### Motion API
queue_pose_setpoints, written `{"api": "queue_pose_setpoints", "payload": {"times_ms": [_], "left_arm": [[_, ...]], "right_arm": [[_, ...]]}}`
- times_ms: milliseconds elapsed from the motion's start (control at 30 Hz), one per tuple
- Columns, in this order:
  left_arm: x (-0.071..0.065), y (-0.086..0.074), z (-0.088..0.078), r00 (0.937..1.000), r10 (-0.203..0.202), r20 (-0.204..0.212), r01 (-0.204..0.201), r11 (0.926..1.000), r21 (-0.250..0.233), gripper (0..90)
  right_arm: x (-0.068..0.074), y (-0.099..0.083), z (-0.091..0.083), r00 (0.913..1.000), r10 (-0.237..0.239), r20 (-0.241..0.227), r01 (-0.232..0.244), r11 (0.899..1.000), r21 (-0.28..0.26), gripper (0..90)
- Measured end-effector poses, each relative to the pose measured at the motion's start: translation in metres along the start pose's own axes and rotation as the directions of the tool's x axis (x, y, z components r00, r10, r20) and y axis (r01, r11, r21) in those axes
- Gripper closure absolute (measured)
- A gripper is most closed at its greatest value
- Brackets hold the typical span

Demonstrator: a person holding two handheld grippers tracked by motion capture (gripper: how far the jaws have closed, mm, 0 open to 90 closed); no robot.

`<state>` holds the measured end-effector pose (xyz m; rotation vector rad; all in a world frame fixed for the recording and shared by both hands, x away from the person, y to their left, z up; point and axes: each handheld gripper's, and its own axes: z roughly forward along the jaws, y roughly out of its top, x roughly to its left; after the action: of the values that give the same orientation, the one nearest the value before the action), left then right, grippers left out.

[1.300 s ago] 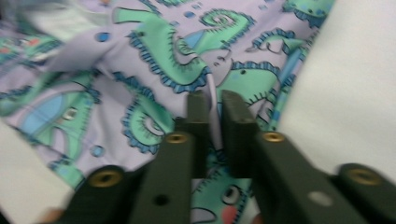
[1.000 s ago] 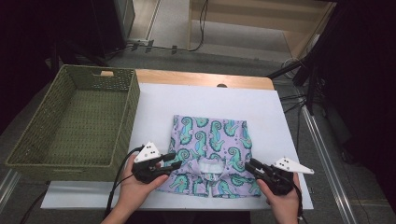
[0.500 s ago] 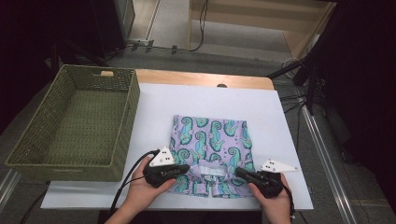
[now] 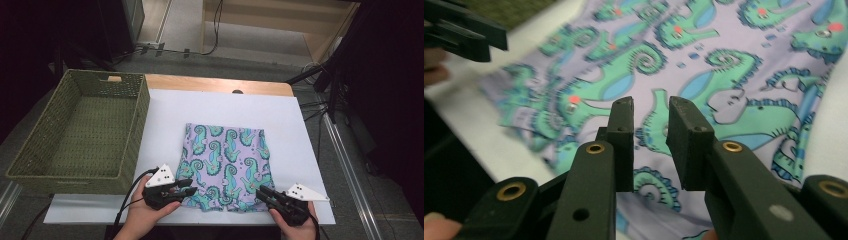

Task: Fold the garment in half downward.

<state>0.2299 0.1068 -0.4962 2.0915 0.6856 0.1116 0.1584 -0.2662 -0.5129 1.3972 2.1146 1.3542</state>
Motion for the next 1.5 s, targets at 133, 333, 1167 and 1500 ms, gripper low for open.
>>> {"api": "queue_pose_setpoints", "payload": {"times_ms": [133, 333, 1167, 1500], "left_arm": [[0.002, -0.009, 0.010, 0.9982, 0.005, -0.060, 0.000, 0.9963, 0.086, 64.2], [0.002, -0.011, 0.008, 0.9979, -0.006, -0.065, 0.011, 0.9969, 0.077, 65.6], [0.010, -0.022, -0.011, 0.9733, -0.065, -0.220, 0.083, 0.9937, 0.075, 57.5], [0.004, -0.022, -0.008, 0.9848, -0.059, -0.164, 0.073, 0.9941, 0.080, 85.2]], "right_arm": [[-0.002, -0.006, 0.008, 0.9992, 0.006, 0.040, -0.009, 0.997, 0.074, 72.3], [-0.007, -0.012, 0.007, 0.9992, 0.012, 0.039, -0.016, 0.992, 0.124, 72.6], [-0.032, -0.016, -0.010, 0.9715, 0.104, 0.213, -0.124, 0.989, 0.084, 66.6], [-0.037, -0.015, -0.011, 0.9698, 0.092, 0.226, -0.117, 0.988, 0.099, 86.8]]}}
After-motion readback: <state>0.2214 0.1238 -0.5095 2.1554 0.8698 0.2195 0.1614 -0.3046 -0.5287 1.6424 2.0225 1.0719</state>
